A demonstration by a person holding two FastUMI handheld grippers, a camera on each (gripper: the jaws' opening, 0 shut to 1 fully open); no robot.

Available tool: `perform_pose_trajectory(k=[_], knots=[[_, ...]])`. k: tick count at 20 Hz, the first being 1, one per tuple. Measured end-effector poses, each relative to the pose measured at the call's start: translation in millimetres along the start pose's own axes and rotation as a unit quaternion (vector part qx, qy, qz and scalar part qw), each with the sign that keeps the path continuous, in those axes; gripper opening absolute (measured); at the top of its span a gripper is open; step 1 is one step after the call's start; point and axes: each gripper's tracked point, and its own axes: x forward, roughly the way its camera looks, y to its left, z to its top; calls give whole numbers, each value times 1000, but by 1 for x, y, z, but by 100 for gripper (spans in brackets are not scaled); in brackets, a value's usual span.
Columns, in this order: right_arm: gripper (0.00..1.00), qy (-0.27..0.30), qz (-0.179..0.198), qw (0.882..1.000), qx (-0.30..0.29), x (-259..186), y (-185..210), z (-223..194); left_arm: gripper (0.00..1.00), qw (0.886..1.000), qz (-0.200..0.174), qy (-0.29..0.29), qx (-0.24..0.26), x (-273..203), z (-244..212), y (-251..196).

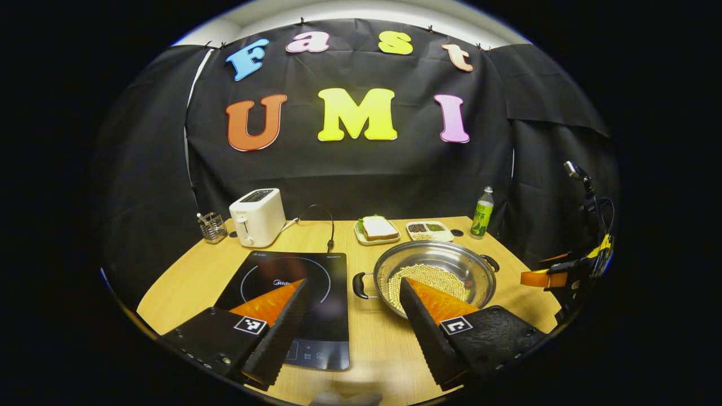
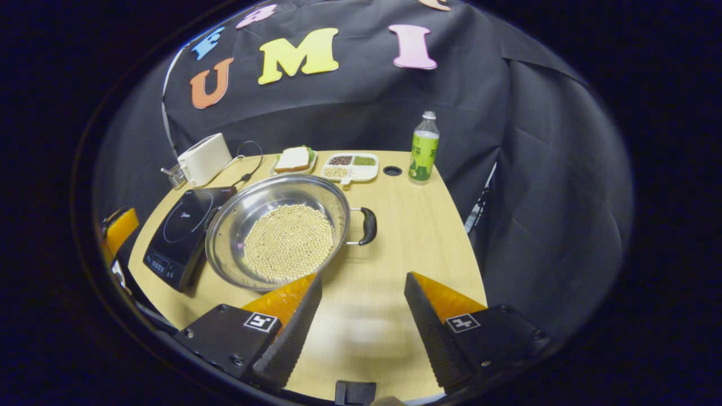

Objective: First push the handle of the pot to place it horizontally, then grasp the pot with both hands and set it on the induction cooktop.

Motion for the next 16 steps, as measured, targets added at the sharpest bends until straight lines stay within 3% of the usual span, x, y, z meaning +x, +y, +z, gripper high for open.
perform_pose_trajectory(k=[8, 16], knots=[[94, 15, 33, 999, -21, 72, 11, 40, 96, 998, 24, 62, -12, 88, -36, -3], [93, 52, 44, 998, -15, 126, 7, 36, 96, 994, 22, 109, 6, 142, -70, -20]])
